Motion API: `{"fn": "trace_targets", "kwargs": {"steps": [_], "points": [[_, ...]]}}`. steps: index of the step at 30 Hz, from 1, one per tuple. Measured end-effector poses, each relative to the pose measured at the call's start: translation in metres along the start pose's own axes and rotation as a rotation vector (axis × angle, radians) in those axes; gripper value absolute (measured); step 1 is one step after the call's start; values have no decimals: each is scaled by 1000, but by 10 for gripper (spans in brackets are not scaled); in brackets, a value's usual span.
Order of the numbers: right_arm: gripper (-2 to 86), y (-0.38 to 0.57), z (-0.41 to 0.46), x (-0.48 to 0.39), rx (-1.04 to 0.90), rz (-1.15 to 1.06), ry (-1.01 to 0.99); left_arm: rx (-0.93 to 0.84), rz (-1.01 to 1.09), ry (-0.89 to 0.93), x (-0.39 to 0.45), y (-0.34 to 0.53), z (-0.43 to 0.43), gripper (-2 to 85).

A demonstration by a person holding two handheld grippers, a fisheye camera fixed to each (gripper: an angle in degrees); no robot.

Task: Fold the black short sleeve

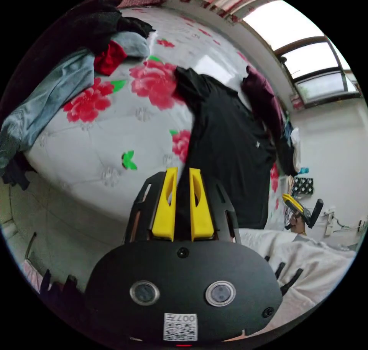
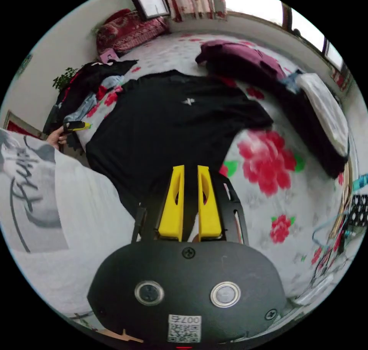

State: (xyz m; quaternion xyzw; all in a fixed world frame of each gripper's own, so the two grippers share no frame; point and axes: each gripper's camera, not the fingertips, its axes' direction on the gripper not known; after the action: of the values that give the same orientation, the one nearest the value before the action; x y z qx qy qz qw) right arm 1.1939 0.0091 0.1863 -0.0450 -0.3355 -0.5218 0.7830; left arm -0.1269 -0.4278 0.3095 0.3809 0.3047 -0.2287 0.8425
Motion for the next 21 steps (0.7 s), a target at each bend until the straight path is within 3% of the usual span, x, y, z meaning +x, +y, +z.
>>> {"fn": "trace_targets", "kwargs": {"steps": [6, 13, 21], "points": [[55, -189, 22, -111, 76, -332, -93, 77, -64, 119, -36, -75, 14, 82], [61, -379, 131, -277, -37, -672, -122, 103, -196, 266, -80, -120, 57, 78], [39, -463, 293, -376, -283, -800, -145, 133, -179, 303, -88, -125, 88, -5]]}}
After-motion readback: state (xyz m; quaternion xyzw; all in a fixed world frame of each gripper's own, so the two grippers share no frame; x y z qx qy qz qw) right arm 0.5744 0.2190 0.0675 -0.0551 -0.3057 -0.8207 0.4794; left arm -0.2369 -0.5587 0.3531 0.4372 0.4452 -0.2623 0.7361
